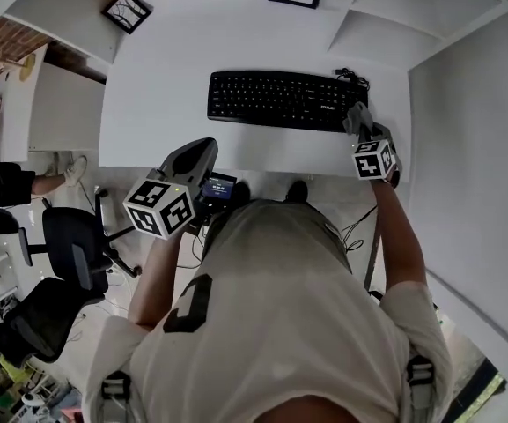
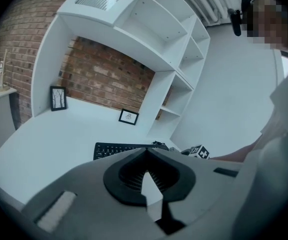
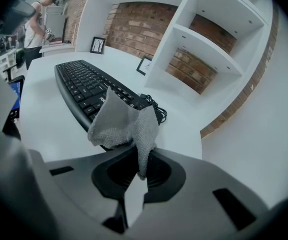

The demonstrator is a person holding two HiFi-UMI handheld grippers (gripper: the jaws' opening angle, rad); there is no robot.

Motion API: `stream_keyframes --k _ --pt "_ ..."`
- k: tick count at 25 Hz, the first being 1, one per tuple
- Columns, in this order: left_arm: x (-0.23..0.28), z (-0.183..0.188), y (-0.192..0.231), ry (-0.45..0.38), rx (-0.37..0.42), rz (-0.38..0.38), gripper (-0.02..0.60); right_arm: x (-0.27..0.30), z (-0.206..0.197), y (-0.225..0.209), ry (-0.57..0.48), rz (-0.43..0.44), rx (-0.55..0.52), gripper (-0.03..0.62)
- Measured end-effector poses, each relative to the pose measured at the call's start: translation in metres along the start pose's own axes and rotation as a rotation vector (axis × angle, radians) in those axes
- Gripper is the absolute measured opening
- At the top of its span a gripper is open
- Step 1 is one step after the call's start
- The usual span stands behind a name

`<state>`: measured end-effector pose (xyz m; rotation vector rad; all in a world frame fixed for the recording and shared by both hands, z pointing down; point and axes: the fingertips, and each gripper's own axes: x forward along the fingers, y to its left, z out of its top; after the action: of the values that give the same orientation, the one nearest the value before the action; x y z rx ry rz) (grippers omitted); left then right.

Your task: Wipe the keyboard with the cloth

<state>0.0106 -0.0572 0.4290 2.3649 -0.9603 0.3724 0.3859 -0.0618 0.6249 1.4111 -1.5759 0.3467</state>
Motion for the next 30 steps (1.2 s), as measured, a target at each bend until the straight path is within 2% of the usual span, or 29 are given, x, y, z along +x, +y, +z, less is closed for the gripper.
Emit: stream_keyframes --k 5,9,14,19,25,30 --pt "-0.024 0.003 0.029 -0.042 -0.031 0.07 0.005 -0.006 -0.007 -0.015 0.056 -0.026 0.06 0.015" --pt "-0.043 0.0 0.051 -0.064 -0.068 0.11 0.005 -0.019 0.054 0.005 -0.063 0.024 0.041 0.015" --pt "-0.06 -0.007 0.069 -0.071 -0.122 0.112 0.005 -0.026 0.152 0.068 -0.24 0.177 0.044 0.015" --pt "-0.09 -0.016 0.089 -0.102 -0.167 0.145 0.005 -0.031 0.223 0.145 -0.309 0.309 0.008 0.015" --pt "-0.13 -0.03 0.126 -0.129 -0.224 0.209 0.005 -0.022 0.284 0.232 -0.304 0.398 -0.097 0.015" --pt "-0.159 -0.041 0.152 -0.167 -0.272 0.266 0.005 0.0 0.303 0.276 -0.244 0.399 -0.219 0.015"
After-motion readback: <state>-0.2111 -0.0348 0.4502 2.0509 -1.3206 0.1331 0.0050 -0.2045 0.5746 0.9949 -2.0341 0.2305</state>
